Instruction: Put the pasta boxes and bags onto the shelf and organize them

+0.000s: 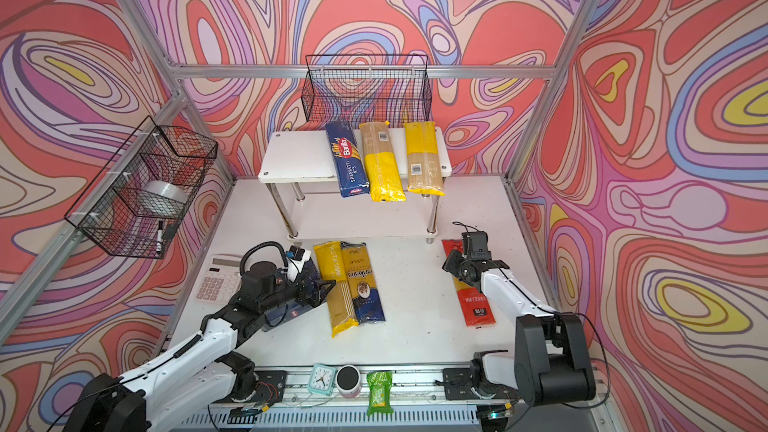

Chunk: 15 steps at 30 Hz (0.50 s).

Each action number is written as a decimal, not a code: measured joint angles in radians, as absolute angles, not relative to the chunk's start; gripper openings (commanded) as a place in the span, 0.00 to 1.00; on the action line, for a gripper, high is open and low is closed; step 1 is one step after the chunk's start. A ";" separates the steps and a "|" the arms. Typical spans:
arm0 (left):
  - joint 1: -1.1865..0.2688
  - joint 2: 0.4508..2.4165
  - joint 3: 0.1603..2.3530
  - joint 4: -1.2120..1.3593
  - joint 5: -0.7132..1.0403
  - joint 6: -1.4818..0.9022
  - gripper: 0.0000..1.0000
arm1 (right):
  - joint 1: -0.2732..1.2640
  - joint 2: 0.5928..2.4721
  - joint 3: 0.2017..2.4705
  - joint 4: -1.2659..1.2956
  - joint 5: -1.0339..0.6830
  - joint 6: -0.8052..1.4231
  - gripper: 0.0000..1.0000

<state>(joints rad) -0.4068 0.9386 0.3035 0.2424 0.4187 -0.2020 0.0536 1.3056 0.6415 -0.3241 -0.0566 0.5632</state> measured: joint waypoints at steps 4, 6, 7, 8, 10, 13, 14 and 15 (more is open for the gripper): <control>-0.407 0.938 0.303 0.242 0.419 -0.202 1.00 | 0.054 1.306 0.616 -0.319 -0.057 0.568 0.63; -0.407 0.938 0.303 0.242 0.419 -0.202 1.00 | 0.054 1.306 0.611 -0.311 -0.059 0.570 0.63; -0.407 0.938 0.303 0.242 0.419 -0.202 1.00 | 0.054 1.305 0.606 -0.305 -0.061 0.571 0.63; -0.407 0.938 0.303 0.243 0.419 -0.202 1.00 | 0.054 1.305 0.603 -0.300 -0.064 0.571 0.63; -0.407 0.938 0.303 0.243 0.419 -0.202 1.00 | 0.054 1.303 0.595 -0.290 -0.073 0.572 0.63; -0.407 0.938 0.303 0.242 0.419 -0.202 1.00 | 0.053 1.291 0.579 -0.274 -0.098 0.583 0.64; -0.407 0.938 0.303 0.243 0.419 -0.202 1.00 | 0.053 1.282 0.570 -0.270 -0.112 0.589 0.63; -0.407 0.938 0.303 0.243 0.419 -0.202 1.00 | 0.053 1.273 0.561 -0.268 -0.125 0.594 0.63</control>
